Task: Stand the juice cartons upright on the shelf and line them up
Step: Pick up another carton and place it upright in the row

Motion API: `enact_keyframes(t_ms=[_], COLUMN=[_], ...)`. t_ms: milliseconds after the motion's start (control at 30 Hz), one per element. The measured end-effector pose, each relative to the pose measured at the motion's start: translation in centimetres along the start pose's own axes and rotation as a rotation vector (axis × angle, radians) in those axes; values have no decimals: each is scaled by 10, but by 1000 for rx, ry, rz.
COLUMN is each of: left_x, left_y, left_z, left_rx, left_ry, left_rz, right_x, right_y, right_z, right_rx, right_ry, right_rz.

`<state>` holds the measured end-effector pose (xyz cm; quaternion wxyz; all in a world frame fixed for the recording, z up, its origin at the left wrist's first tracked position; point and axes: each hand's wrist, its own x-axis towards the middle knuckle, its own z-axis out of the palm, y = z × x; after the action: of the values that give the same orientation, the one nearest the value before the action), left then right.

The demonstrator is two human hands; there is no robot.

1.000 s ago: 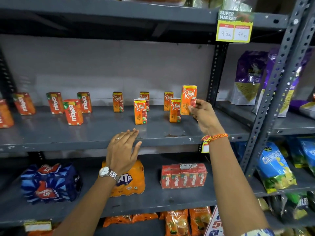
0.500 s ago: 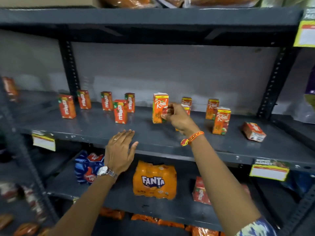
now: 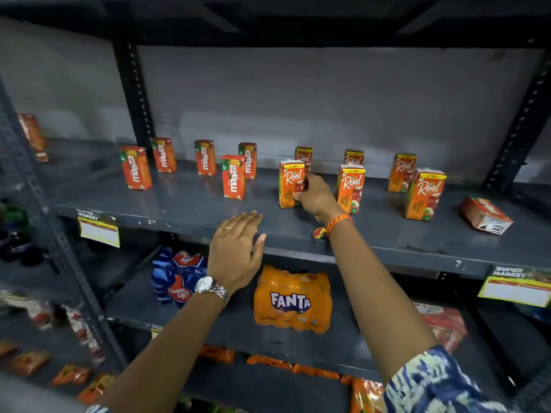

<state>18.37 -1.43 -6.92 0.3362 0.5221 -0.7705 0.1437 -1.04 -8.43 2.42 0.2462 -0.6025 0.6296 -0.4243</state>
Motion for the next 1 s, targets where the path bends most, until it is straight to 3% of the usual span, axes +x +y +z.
enact_keyframes(t_ms=[333,467,533,600,733,867,1000], left_x=[1,-1,-3,-4,2,11,11], left_y=[2,14,30,49,93,134,157], left_z=[-2,0,5,11,21,34,49], left_rx=[22,14,-9,-35,-83,-127,-126], left_ry=[8,50,86,115,165,212,235], left_rz=[7,3,30,61,134,222,264], right_x=[-10,-28,-42,-52,-66,-79,-85], right_y=[0,0,-2,1,24,57,92], right_z=[-11,-36,-58,-82,-138,-196,-241], right_rx=[-21,219,450,624,627,381,148], right_ry=[-23,6,44,132,416,798,959], right_rz=[-43,-81,-68,-79,-170,-173,-84])
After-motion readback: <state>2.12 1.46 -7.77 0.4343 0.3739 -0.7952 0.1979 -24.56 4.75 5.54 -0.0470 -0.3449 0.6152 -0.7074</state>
